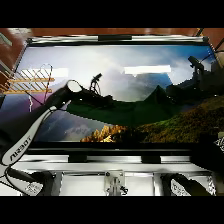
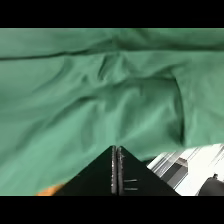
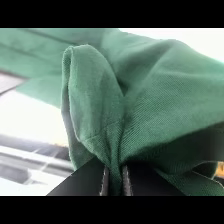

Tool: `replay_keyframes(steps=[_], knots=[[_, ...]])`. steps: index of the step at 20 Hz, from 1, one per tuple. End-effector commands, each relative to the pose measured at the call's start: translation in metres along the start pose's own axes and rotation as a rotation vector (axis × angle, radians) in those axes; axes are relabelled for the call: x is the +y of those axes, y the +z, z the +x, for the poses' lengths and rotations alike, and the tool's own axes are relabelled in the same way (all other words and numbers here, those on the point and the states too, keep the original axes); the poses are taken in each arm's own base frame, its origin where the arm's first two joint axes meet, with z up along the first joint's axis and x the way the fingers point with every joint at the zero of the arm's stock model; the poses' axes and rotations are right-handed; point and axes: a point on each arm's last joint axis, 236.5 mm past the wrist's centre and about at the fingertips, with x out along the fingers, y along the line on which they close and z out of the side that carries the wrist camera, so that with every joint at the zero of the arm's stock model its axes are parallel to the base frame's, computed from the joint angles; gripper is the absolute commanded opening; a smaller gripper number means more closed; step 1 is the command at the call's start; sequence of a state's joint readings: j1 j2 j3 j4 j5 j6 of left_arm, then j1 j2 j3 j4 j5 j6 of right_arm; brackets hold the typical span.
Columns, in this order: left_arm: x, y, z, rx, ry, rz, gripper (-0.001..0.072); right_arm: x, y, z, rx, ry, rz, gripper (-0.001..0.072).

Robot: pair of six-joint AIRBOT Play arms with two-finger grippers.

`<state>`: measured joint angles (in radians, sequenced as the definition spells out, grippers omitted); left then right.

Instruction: Fold the shirts.

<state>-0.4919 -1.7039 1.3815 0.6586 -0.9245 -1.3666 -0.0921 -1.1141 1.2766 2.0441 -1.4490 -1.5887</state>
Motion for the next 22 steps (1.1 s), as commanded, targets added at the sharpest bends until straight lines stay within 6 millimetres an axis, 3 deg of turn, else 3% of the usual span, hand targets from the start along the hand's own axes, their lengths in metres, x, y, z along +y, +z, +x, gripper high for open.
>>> replay_keyframes(steps=[1, 4, 9, 11, 13, 16, 18, 20, 22], knots=[[-0.019, -0.022, 0.04, 0.027, -0.006, 0.024, 0.0036, 0.013, -0.024, -0.029, 0.004, 0.0, -0.003, 0.0061], [-0.04, -0.047, 0.07, 0.074, -0.064, -0.023, 0.0036, 0.028, -0.038, -0.046, -0.007, 0.028, 0.002, 0.006], [-0.073, -0.061, 0.107, 0.068, -0.154, -0.123, 0.0036, 0.042, -0.053, -0.061, -0.013, 0.053, -0.016, 0.006], [-0.075, -0.07, 0.107, 0.114, -0.168, -0.124, 0.0035, 0.042, -0.049, -0.062, -0.028, 0.054, -0.017, 0.0061], [-0.072, -0.055, 0.092, 0.092, -0.177, -0.121, 0.0034, 0.044, -0.038, -0.063, -0.078, 0.06, -0.017, 0.006], [-0.064, -0.005, 0.039, -0.036, -0.156, -0.073, 0.0033, 0.058, -0.021, -0.057, -0.14, 0.086, -0.054, 0.006], [-0.056, 0.027, -0.016, -0.13, -0.106, -0.024, 0.0033, 0.073, -0.018, -0.04, -0.116, 0.109, -0.098, 0.006], [-0.058, 0.058, -0.084, -0.257, -0.081, 0.023, 0.0033, 0.093, -0.009, -0.016, -0.111, 0.143, -0.134, 0.006], [-0.061, 0.086, -0.164, -0.417, -0.051, 0.066, 0.0032, 0.121, 0.004, 0.009, -0.136, 0.194, -0.172, 0.0059]])
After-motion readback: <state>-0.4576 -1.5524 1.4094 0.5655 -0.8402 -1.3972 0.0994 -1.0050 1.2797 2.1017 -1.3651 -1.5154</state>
